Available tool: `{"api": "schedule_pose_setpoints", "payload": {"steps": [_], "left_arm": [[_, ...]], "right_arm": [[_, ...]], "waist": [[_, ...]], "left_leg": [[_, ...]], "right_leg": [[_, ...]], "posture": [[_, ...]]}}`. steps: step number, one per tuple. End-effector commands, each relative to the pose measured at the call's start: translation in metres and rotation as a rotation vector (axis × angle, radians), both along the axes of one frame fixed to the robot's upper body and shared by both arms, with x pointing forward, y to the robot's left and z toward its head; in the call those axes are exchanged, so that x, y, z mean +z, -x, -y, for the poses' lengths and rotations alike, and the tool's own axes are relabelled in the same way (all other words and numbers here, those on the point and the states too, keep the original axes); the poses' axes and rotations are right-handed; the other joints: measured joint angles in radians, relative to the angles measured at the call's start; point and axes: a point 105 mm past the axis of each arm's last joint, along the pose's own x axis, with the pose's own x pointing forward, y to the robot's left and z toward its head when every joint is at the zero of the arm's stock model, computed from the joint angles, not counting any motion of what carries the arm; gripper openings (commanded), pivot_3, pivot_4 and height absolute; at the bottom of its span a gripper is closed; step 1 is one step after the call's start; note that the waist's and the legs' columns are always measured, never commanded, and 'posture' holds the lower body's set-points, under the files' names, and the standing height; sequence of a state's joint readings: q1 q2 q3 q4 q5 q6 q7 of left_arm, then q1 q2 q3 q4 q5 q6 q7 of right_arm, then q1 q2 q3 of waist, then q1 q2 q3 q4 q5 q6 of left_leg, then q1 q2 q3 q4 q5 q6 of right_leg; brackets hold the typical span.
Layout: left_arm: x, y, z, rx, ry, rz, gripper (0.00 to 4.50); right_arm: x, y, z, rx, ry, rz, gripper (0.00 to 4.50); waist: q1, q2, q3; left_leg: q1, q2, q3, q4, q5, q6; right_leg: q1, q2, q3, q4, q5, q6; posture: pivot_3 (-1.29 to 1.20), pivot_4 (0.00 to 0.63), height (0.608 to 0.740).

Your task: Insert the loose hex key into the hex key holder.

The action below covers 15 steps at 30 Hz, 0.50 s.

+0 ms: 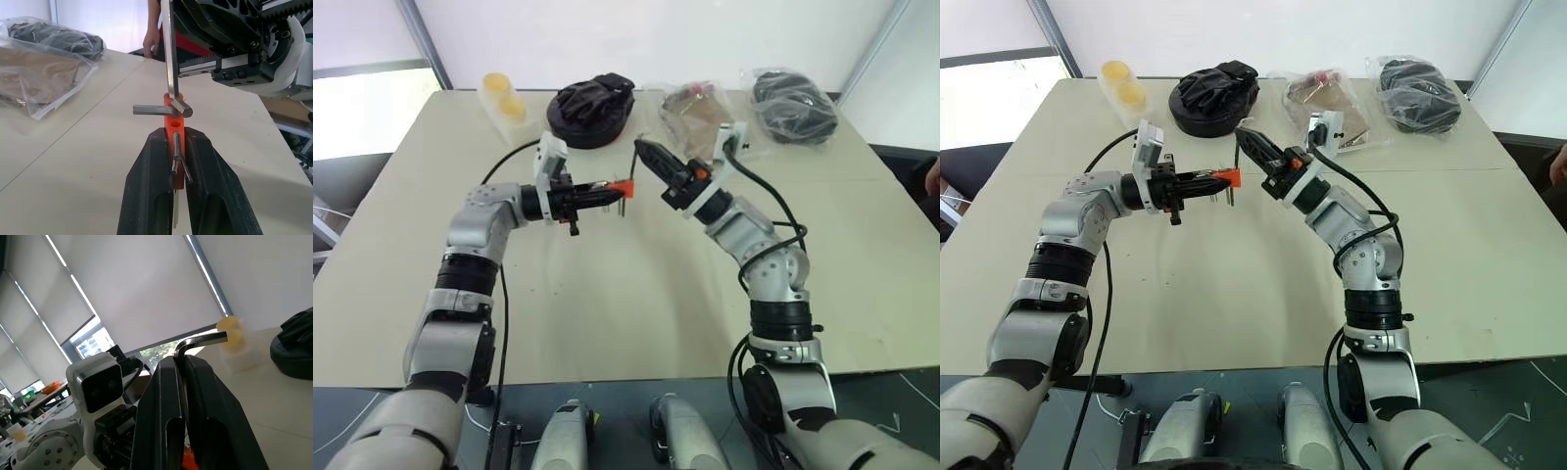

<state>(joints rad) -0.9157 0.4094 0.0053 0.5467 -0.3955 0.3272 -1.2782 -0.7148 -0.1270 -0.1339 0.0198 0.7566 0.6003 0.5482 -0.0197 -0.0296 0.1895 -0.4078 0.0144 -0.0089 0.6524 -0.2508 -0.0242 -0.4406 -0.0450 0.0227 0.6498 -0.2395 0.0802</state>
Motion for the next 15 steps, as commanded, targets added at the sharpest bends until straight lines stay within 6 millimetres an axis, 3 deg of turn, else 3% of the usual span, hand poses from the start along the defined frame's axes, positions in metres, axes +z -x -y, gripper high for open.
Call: {"api": "schedule_pose_setpoints", "payload": {"steps": [1, 15], "left_arm": [[0.025, 0.002, 0.001, -0.008, 0.034, 0.09, 0.0], [0.018, 0.01, 0.012, -0.05, -0.052, 0.169, 0.0]], "right_arm": [[0.005, 0.014, -0.013, 0.091, 0.018, 0.037, 0.06], [-0.005, 0.005, -0.011, 0.071, 0.028, -0.017, 0.06]], "waist": [[0.0, 0.0, 0.0], [0.0, 0.0, 0.0]], "left_leg": [[0.0, 0.0, 0.0, 0.0, 0.0, 0.0], [0.0, 0.0, 0.0, 0.0, 0.0, 0.0]], "right_leg": [[0.0, 0.0, 0.0, 0.0, 0.0, 0.0], [0.0, 0.0, 0.0, 0.0, 0.0, 0.0]], "posture": [[0.0, 0.15, 0.74], [0.0, 0.15, 0.74]]}}
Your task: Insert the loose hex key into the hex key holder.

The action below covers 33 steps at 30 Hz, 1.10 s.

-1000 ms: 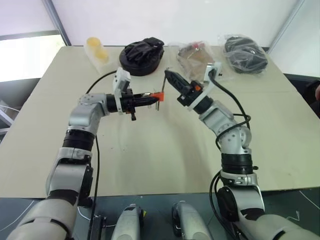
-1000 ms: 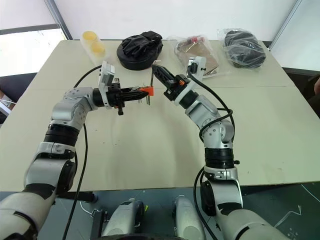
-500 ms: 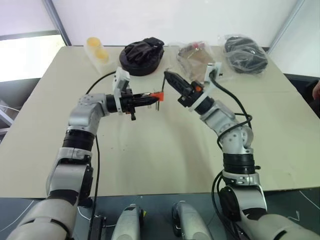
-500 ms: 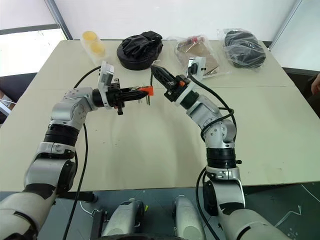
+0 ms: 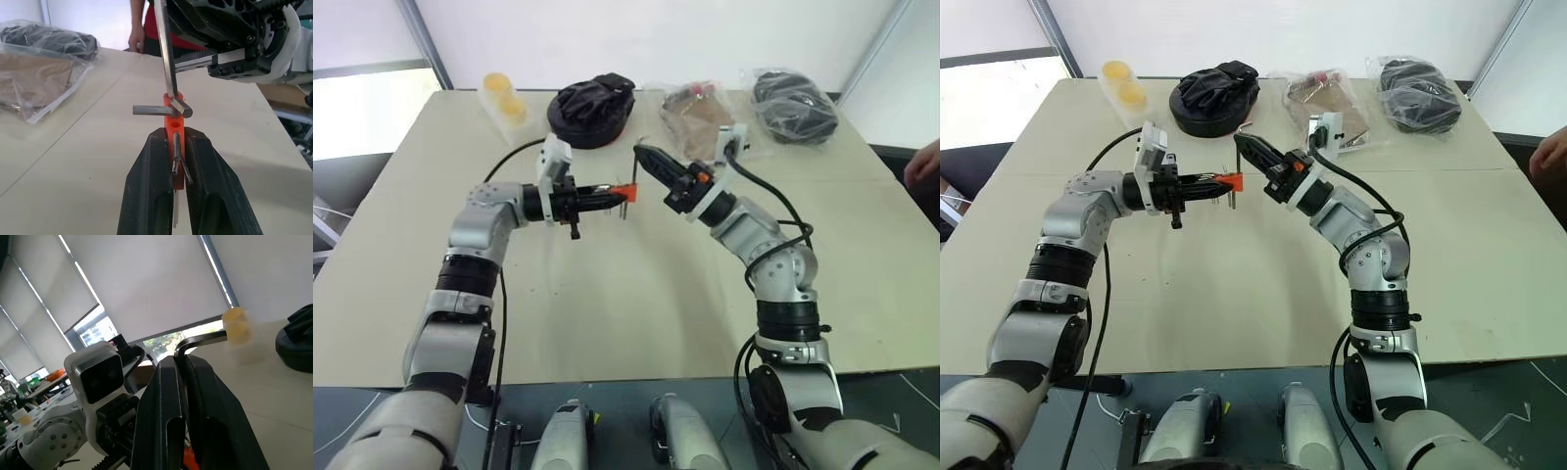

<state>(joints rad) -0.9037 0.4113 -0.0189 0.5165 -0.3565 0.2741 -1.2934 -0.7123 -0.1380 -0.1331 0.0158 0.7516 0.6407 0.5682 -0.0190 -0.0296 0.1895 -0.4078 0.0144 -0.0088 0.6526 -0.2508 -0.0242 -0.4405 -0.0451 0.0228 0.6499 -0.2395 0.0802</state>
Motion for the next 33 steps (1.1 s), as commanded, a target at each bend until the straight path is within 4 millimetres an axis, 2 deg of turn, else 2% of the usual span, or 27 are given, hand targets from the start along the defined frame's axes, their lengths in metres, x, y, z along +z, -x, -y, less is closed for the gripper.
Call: {"api": "schedule_pose_setpoints", "payload": {"steps": [1, 4, 8, 11, 14, 18, 20, 21, 28, 33], "left_arm": [[0.02, 0.006, 0.008, -0.032, 0.008, 0.104, 0.0], [0.023, 0.005, 0.007, -0.024, 0.023, 0.101, 0.0], [0.037, 0.002, 0.003, -0.006, 0.119, 0.066, 0.0], [0.038, 0.002, 0.003, -0.004, 0.124, 0.061, 0.0], [0.036, 0.003, 0.003, -0.008, 0.12, 0.057, 0.0], [0.035, 0.003, 0.003, -0.006, 0.119, 0.055, 0.0], [0.034, 0.003, 0.003, -0.004, 0.117, 0.056, 0.0], [0.035, 0.002, 0.002, -0.002, 0.117, 0.057, 0.0], [0.027, -0.005, -0.009, 0.053, 0.093, 0.056, 0.0], [0.019, -0.002, -0.012, 0.059, 0.073, 0.032, 0.0]], "right_arm": [[0.0, 0.003, -0.01, 0.04, -0.004, -0.001, 0.06], [0.001, 0.001, -0.008, 0.03, -0.014, -0.004, 0.06], [0.002, 0.001, -0.005, 0.018, -0.03, -0.008, 0.06], [0.002, 0.001, -0.003, 0.015, -0.037, -0.01, 0.06], [0.003, 0.001, -0.001, 0.009, -0.045, -0.01, 1.05], [0.004, -0.001, 0.0, -0.01, -0.044, -0.009, 3.1], [0.004, -0.003, 0.002, -0.029, -0.04, -0.009, 4.28], [0.004, -0.004, 0.003, -0.033, -0.039, -0.008, 4.41], [0.008, -0.007, 0.017, -0.073, -0.044, 0.004, 4.41], [0.005, 0.006, 0.029, -0.053, 0.02, 0.033, 4.41]], "waist": [[0.0, 0.0, 0.0], [0.0, 0.0, 0.0], [0.001, 0.0, 0.0], [0.0, 0.0, 0.0], [-0.001, 0.0, 0.0], [0.001, 0.0, 0.0], [0.001, 0.0, 0.0], [0.0, 0.0, 0.0], [0.0, 0.0, 0.0], [0.001, 0.0, 0.0]], "left_leg": [[0.0, 0.0, 0.0, 0.0, 0.0, 0.0], [0.0, 0.0, 0.0, 0.0, 0.0, 0.0], [0.0, 0.0, 0.0, 0.0, 0.0, 0.0], [0.0, 0.0, 0.0, 0.0, 0.0, 0.0], [0.0, 0.0, 0.0, 0.0, 0.0, 0.0], [0.0, 0.0, 0.0, 0.0, 0.0, 0.0], [0.0, 0.0, 0.0, 0.001, 0.0, 0.0], [0.0, 0.0, 0.0, 0.001, 0.0, 0.0], [0.0, 0.0, 0.0, 0.001, 0.0, 0.0], [0.0, 0.0, 0.0, 0.001, 0.0, 0.0]], "right_leg": [[0.0, 0.0, 0.0, 0.0, 0.0, 0.0], [0.0, 0.0, 0.0, 0.0, 0.0, 0.0], [0.0, 0.0, 0.0, 0.0, 0.0, 0.0], [0.0, 0.0, 0.0, 0.0, 0.0, 0.0], [0.0, 0.0, 0.0, 0.0, 0.0, 0.0], [0.0, 0.0, 0.0, 0.0, 0.0, 0.0], [0.0, 0.0, 0.0, 0.0, 0.0, 0.0], [0.0, 0.0, 0.0, 0.0, 0.0, 0.0], [0.0, 0.0, 0.0, 0.0, 0.0, 0.0], [0.0, 0.0, 0.0, 0.0, 0.0, 0.0]], "posture": [[0.0, 0.15, 0.74], [0.0, 0.15, 0.74], [0.0, 0.15, 0.74], [0.0, 0.15, 0.74], [0.0, 0.15, 0.74], [0.0, 0.15, 0.74], [0.0, 0.15, 0.74], [0.0, 0.15, 0.74], [0.0, 0.15, 0.74], [0.0, 0.15, 0.74]]}}
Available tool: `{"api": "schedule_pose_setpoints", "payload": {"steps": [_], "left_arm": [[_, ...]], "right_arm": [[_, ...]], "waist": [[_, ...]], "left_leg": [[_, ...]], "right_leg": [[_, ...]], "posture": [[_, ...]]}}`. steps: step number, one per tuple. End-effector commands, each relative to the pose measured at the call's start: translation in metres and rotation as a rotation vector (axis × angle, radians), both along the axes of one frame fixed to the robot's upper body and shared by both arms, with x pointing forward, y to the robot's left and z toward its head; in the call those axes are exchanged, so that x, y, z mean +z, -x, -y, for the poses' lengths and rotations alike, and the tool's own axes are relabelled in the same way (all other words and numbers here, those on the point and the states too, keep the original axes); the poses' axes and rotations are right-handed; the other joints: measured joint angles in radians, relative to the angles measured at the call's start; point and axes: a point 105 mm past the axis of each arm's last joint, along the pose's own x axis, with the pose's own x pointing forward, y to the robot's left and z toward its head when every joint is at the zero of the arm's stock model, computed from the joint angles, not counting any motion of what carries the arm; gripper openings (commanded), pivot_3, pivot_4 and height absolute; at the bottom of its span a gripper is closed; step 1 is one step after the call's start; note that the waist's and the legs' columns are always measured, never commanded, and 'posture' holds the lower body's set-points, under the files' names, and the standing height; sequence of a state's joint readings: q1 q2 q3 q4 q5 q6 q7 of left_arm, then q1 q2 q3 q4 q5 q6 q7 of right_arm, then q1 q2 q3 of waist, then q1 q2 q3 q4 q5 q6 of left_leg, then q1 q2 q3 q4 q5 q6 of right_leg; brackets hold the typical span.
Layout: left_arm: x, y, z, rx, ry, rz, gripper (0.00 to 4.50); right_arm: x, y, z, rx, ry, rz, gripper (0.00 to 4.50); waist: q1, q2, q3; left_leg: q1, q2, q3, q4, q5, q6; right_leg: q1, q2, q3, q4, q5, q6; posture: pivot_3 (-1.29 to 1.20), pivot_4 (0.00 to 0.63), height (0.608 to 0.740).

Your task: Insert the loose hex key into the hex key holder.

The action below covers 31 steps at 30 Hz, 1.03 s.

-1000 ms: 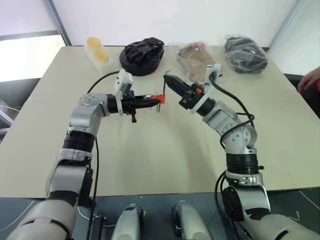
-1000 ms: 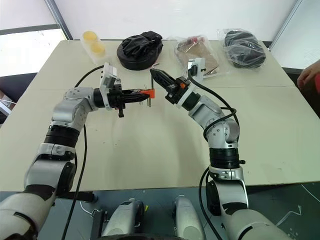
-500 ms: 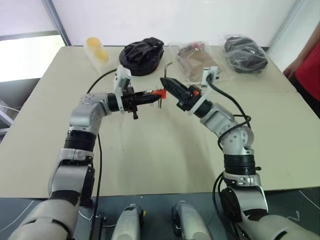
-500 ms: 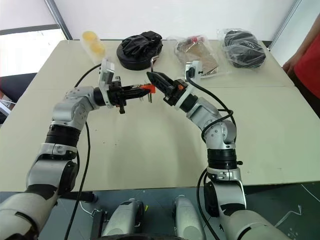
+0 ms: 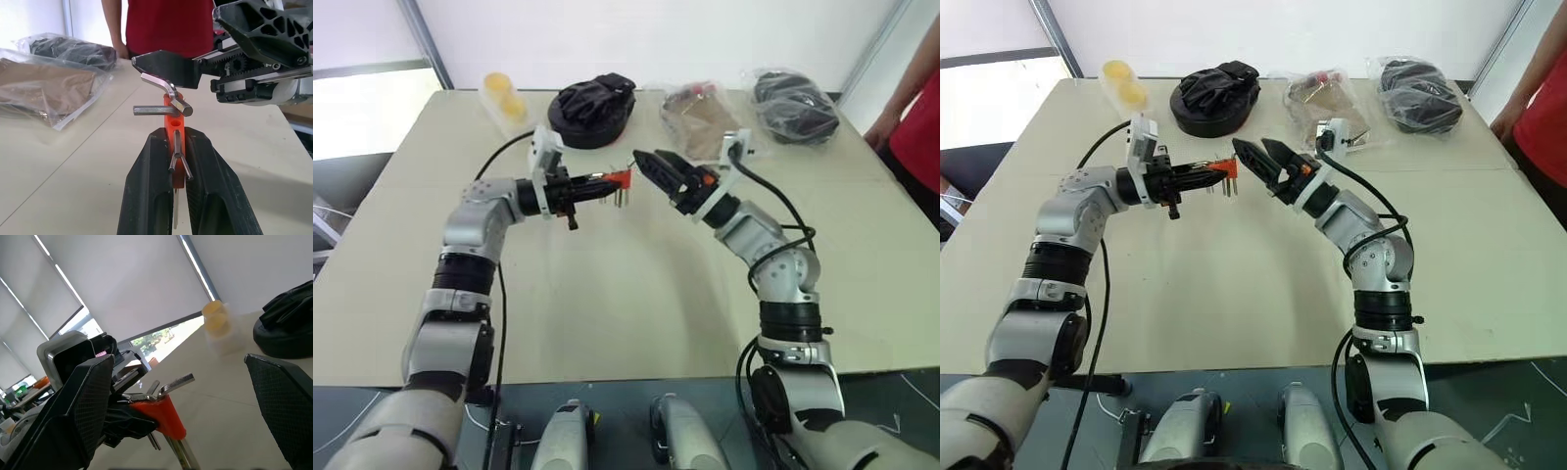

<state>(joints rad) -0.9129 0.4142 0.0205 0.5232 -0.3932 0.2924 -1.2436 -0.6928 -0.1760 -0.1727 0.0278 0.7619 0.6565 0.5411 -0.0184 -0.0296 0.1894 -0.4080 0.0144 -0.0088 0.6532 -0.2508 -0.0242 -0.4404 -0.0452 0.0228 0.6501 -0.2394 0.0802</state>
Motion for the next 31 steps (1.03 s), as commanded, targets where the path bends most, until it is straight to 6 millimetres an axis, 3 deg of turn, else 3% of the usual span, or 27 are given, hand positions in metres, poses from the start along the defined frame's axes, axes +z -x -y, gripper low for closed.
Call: {"api": "schedule_pose_setpoints", "payload": {"steps": [1, 5, 9, 13, 14, 16, 21, 22, 25, 28, 31], "left_arm": [[-0.002, 0.007, -0.005, 0.004, -0.004, -0.009, 0.0], [-0.034, 0.016, -0.007, 0.023, 0.019, -0.214, 0.0], [-0.053, 0.02, -0.007, 0.038, 0.076, -0.445, 0.0], [-0.063, 0.013, -0.007, 0.081, 0.097, -0.565, 0.0], [-0.064, 0.01, -0.008, 0.094, 0.104, -0.587, 0.9], [-0.07, 0.007, -0.009, 0.119, 0.1, -0.643, 1.66], [-0.092, 0.001, -0.021, 0.224, 0.015, -0.697, 4.26], [-0.097, -0.002, -0.026, 0.267, -0.016, -0.675, 4.44], [-0.102, -0.016, -0.05, 0.433, -0.102, -0.556, 4.44], [-0.087, -0.025, -0.078, 0.562, -0.099, -0.399, 4.44], [-0.07, -0.023, -0.085, 0.607, -0.062, -0.263, 4.44]], "right_arm": [[0.007, 0.019, 0.014, 0.018, 0.09, 0.097, 4.41], [-0.01, 0.029, 0.027, -0.001, 0.273, 0.127, 4.41], [-0.012, 0.027, 0.034, -0.037, 0.273, 0.123, 4.41], [-0.016, 0.024, 0.031, -0.056, 0.257, 0.117, 4.41], [-0.016, 0.024, 0.029, -0.057, 0.251, 0.116, 4.5], [-0.018, 0.025, 0.026, -0.056, 0.241, 0.113, 4.5], [-0.02, 0.025, 0.025, -0.061, 0.234, 0.104, 4.5], [-0.021, 0.025, 0.025, -0.063, 0.235, 0.103, 4.5], [-0.022, 0.024, 0.03, -0.077, 0.241, 0.097, 4.5], [-0.021, 0.018, 0.044, -0.164, 0.247, 0.109, 4.5], [-0.022, 0.005, 0.064, -0.322, 0.271, 0.125, 4.5]], "waist": [[0.001, 0.0, 0.0], [0.001, 0.0, 0.0], [-0.002, 0.0, 0.0], [-0.001, 0.0, 0.0], [0.0, 0.0, 0.0], [0.001, 0.0, 0.0], [0.002, 0.0, 0.0], [0.002, 0.0, 0.0], [0.002, 0.0, 0.0], [-0.002, 0.0, 0.0], [-0.001, 0.0, 0.0]], "left_leg": [[0.0, 0.0, 0.0, 0.0, 0.0, 0.0], [0.0, 0.0, 0.001, 0.0, 0.0, 0.0], [0.0, 0.0, -0.001, 0.002, 0.0, 0.0], [0.0, 0.0, -0.001, 0.004, 0.0, 0.0], [0.0, 0.0, -0.001, 0.004, 0.0, 0.0], [0.0, 0.0, -0.001, 0.004, 0.0, 0.0], [0.0, 0.0, -0.001, 0.004, 0.0, 0.0], [0.0, 0.0, -0.001, 0.004, 0.0, 0.0], [0.0, 0.0, -0.001, 0.004, 0.0, 0.0], [0.001, 0.0, -0.001, 0.004, 0.0, 0.0], [0.0, 0.001, 0.0, 0.003, 0.0, 0.0]], "right_leg": [[0.0, 0.0, 0.0, 0.0, 0.0, 0.0], [0.0, -0.001, 0.001, -0.001, 0.0, 0.0], [0.0, 0.001, 0.0, 0.001, 0.0, 0.0], [0.002, 0.002, 0.0, 0.001, 0.0, 0.0], [0.002, 0.001, 0.0, 0.001, 0.0, 0.0], [0.002, 0.001, 0.0, 0.001, 0.0, 0.0], [0.002, 0.0, 0.0, 0.001, 0.0, 0.0], [0.002, 0.0, 0.0, 0.001, 0.0, 0.0], [0.002, 0.0, 0.0, 0.001, 0.0, 0.0], [0.002, 0.001, 0.0, 0.001, 0.0, 0.0], [0.001, 0.0, 0.0, 0.001, 0.0, 0.0]], "posture": [[0.0, 0.15, 0.74], [0.0, 0.15, 0.74], [0.0, 0.15, 0.74], [0.0, 0.15, 0.74], [0.0, 0.15, 0.74], [0.0, 0.15, 0.74], [0.0, 0.15, 0.74], [0.0, 0.15, 0.74], [0.0, 0.15, 0.74], [0.0, 0.15, 0.74], [0.0, 0.15, 0.74]]}}
